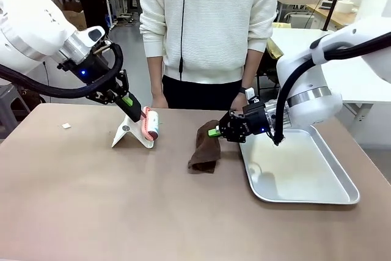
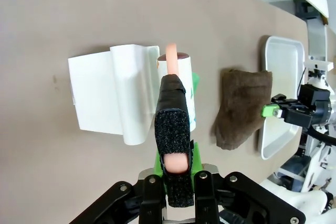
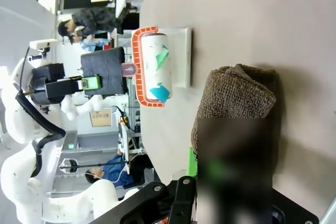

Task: Clean the surface of the table.
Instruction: Return the Lint Roller and towel to their original positions.

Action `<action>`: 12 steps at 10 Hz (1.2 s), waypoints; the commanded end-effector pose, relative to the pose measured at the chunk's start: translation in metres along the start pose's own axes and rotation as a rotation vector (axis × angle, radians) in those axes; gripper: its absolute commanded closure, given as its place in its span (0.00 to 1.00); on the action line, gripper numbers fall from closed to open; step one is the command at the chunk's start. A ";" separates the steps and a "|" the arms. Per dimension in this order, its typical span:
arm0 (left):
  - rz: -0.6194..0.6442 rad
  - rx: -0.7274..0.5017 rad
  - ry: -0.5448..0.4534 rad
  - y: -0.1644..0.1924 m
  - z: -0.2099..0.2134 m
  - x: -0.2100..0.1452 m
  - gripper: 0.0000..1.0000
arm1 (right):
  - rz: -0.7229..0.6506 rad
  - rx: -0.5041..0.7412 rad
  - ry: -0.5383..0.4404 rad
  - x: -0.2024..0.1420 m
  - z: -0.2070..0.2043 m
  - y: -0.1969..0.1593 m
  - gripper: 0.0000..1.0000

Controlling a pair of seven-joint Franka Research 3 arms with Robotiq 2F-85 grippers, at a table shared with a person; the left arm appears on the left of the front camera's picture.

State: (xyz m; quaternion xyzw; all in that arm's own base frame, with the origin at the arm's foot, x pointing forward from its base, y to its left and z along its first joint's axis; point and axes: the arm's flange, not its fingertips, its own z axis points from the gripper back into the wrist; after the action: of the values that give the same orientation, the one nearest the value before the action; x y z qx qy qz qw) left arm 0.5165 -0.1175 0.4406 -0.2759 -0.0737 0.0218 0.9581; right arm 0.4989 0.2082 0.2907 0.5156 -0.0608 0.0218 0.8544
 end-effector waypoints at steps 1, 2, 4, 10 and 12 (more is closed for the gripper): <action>-0.029 0.000 0.047 -0.004 -0.002 0.019 0.80 | 0.028 -0.042 -0.001 0.007 -0.010 0.000 0.91; -0.031 0.016 0.050 -0.006 -0.006 0.026 0.80 | 0.029 -0.060 0.001 0.009 -0.013 -0.002 0.91; -0.033 0.037 0.058 -0.008 -0.012 0.035 0.80 | 0.011 -0.058 0.013 0.012 -0.017 -0.007 0.91; 0.029 0.052 0.052 0.003 -0.011 0.031 0.80 | -0.050 -0.061 0.028 0.020 -0.025 -0.022 0.91; 0.052 0.054 0.057 0.008 -0.007 0.027 0.80 | -0.065 -0.060 0.037 0.022 -0.028 -0.026 0.91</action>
State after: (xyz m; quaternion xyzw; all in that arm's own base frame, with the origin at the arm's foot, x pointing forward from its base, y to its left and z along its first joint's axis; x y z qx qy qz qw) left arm 0.5531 -0.1157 0.4282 -0.2645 -0.0450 0.0267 0.9630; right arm 0.5173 0.2165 0.2578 0.4981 -0.0381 0.0078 0.8663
